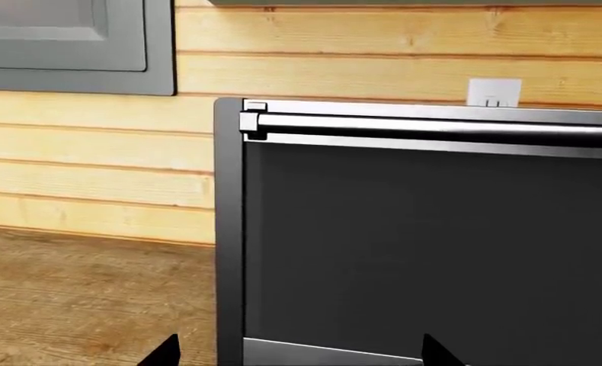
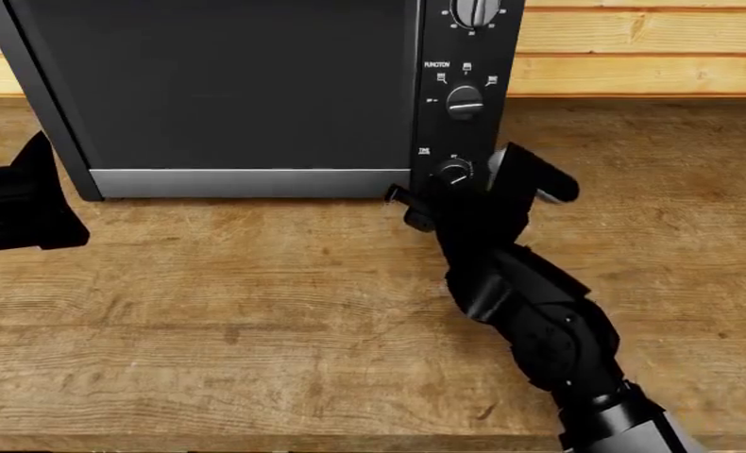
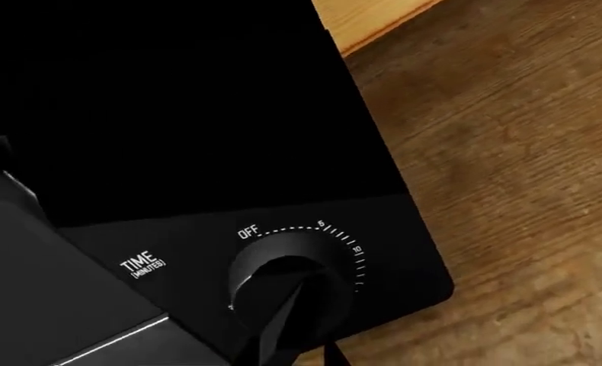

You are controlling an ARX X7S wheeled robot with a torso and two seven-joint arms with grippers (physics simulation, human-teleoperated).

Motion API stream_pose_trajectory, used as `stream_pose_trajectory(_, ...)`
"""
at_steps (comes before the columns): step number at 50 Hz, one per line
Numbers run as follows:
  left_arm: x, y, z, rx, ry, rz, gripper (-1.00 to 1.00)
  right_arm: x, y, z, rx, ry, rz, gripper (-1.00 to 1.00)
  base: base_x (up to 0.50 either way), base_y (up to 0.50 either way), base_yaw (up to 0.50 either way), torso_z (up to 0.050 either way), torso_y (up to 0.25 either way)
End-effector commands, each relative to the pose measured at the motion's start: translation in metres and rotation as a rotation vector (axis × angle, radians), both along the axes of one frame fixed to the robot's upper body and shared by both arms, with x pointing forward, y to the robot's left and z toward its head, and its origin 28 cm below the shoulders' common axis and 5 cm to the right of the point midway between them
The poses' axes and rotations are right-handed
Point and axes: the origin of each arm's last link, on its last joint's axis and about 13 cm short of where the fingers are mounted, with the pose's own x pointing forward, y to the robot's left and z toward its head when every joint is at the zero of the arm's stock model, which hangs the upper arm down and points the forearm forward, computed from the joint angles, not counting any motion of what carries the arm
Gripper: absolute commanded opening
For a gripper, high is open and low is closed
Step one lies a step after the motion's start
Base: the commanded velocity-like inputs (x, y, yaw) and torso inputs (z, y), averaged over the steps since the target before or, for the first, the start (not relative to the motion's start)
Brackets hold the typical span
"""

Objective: Turn on the toaster oven by setting the timer.

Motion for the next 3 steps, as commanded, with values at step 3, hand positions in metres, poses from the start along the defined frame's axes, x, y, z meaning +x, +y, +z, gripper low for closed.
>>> stream_pose_trajectory(3, -0.0002, 0.0001, -0.0004, -0.001, 0.002, -0.001, 1.0, 0.0038, -0.0023, 0.0252, 0.084, -0.146, 0.007, -1.0, 0.0, 0.0, 0.0, 0.003, 0.004)
